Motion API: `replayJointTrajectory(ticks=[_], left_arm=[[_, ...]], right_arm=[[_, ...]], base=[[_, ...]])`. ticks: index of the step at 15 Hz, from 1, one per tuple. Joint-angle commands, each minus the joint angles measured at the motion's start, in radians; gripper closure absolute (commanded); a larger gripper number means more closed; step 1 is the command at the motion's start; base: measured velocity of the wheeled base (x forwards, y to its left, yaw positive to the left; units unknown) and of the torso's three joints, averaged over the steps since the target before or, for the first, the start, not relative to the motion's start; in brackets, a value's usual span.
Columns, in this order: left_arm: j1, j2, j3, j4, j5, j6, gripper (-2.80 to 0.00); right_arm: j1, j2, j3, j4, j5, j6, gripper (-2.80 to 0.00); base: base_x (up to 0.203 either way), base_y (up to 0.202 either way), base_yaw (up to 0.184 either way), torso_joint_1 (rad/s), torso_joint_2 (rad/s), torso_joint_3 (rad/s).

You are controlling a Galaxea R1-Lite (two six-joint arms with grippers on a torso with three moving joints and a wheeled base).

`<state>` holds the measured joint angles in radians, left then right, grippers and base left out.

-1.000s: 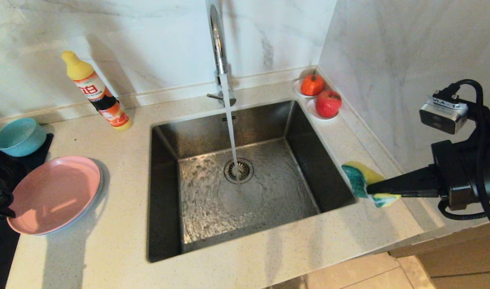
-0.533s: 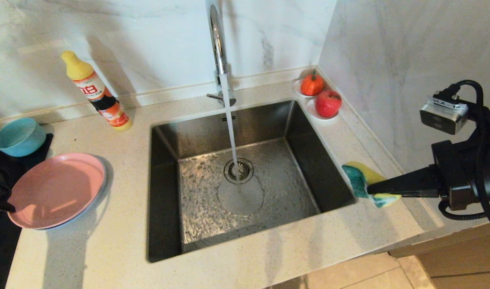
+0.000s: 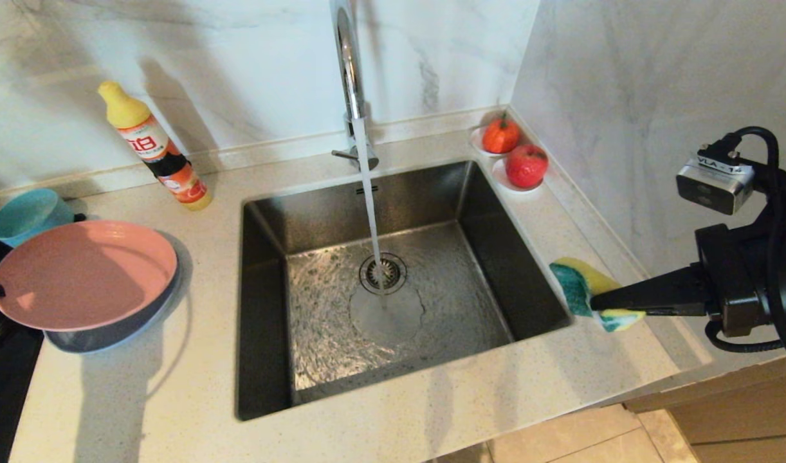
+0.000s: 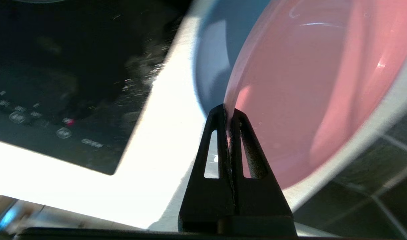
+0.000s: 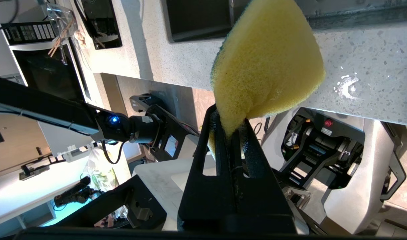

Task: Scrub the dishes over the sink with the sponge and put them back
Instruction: Wash the plate

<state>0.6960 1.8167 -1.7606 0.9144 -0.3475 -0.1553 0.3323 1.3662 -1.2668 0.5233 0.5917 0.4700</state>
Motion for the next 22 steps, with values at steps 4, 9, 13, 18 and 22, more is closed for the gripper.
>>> replayJointTrajectory(ticks=[4,9,13,18,22], left_arm=[[-0.001,-0.072,-0.058,0.006,-0.071,-0.021,0.0],[-0.048,-0.169,-0.059,0.081,-0.159,-0.022,0.0],[-0.227,-0.266,-0.036,0.14,-0.167,-0.026,0.0],[-0.503,-0.305,0.035,0.155,-0.114,-0.09,0.0],[-0.671,-0.233,0.083,0.047,0.009,-0.194,0.0]], right_arm=[[0.001,0.001,0.006,0.003,0.003,0.002,0.0],[0.001,0.0,0.001,0.003,0.003,0.002,0.0],[0.001,-0.007,-0.005,0.004,0.003,0.004,0.0],[-0.003,-0.016,-0.008,0.003,0.002,0.006,0.0],[-0.023,-0.012,-0.009,0.001,0.002,0.004,0.0]], base=[[0.0,0.0,0.0,0.0,0.0,0.0],[0.0,0.0,0.0,0.0,0.0,0.0],[0.0,0.0,0.0,0.0,0.0,0.0],[0.0,0.0,0.0,0.0,0.0,0.0],[0.0,0.0,0.0,0.0,0.0,0.0]])
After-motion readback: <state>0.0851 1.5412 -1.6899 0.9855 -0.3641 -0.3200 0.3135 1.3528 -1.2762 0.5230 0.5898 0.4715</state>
